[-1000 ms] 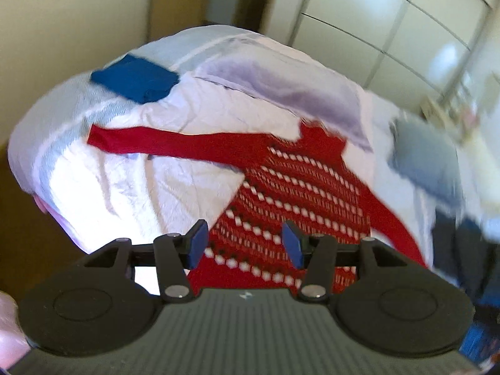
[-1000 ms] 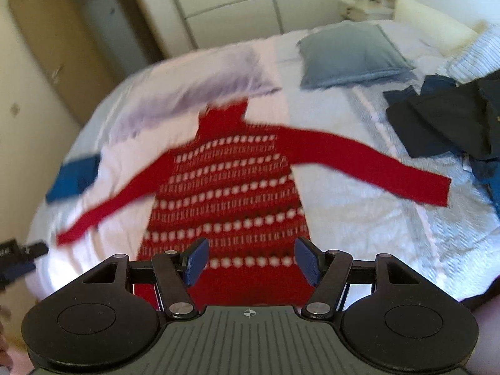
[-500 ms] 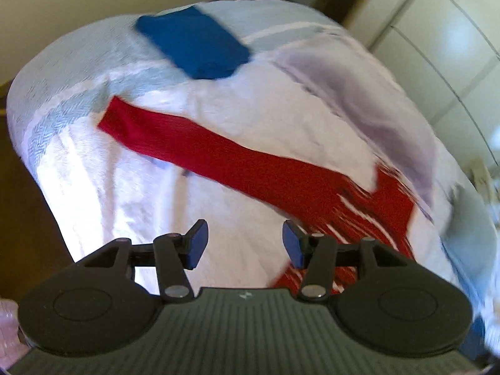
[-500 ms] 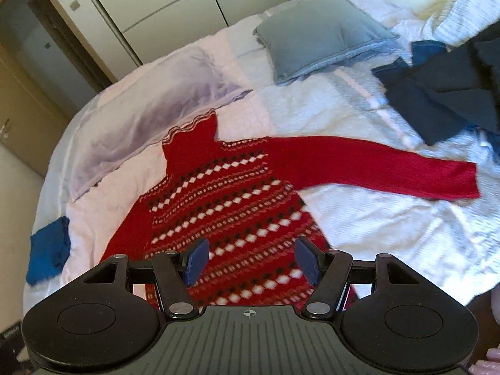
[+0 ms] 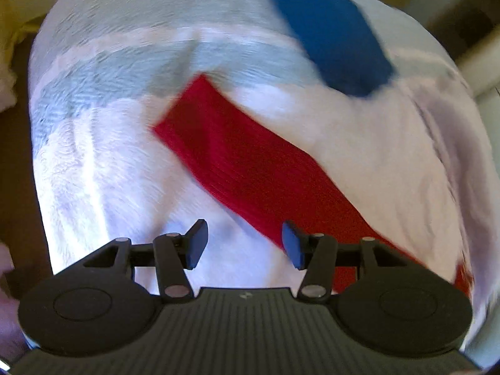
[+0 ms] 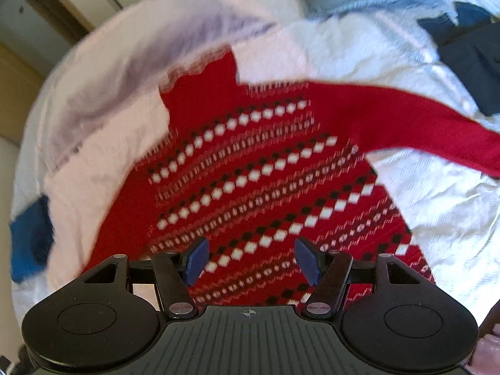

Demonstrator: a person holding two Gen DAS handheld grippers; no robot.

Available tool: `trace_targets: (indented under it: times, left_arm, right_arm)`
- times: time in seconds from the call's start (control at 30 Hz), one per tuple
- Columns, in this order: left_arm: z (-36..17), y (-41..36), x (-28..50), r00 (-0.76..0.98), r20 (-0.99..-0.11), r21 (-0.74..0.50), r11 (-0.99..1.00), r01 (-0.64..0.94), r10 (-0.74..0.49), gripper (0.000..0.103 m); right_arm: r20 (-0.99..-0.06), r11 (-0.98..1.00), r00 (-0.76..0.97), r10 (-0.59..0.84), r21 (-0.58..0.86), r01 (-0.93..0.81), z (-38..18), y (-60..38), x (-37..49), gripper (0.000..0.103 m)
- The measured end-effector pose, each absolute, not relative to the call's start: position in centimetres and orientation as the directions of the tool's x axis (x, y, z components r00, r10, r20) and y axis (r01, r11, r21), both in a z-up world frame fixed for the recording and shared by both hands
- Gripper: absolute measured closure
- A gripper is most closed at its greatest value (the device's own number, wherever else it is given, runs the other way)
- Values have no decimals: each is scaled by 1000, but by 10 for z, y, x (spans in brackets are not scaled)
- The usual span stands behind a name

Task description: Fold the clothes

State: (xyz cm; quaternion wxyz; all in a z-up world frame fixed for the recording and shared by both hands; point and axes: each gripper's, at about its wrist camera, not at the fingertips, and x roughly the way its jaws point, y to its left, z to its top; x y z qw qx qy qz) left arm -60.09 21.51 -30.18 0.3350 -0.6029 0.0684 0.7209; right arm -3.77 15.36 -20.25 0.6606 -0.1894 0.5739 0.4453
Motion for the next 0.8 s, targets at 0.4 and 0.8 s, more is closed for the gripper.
trace_targets:
  times: [0.4, 0.8]
  left_arm:
    - [-337, 217, -632, -131, -825, -461, -789, -407, 550, 96]
    - [-197, 265, -360, 331, -500, -548, 4, -836, 800, 96]
  right_arm:
    - [-960, 519, -122, 250, 240, -820, -299, 157, -40, 39]
    - [-938, 558, -128, 322, 297, -775, -301, 136, 41, 39]
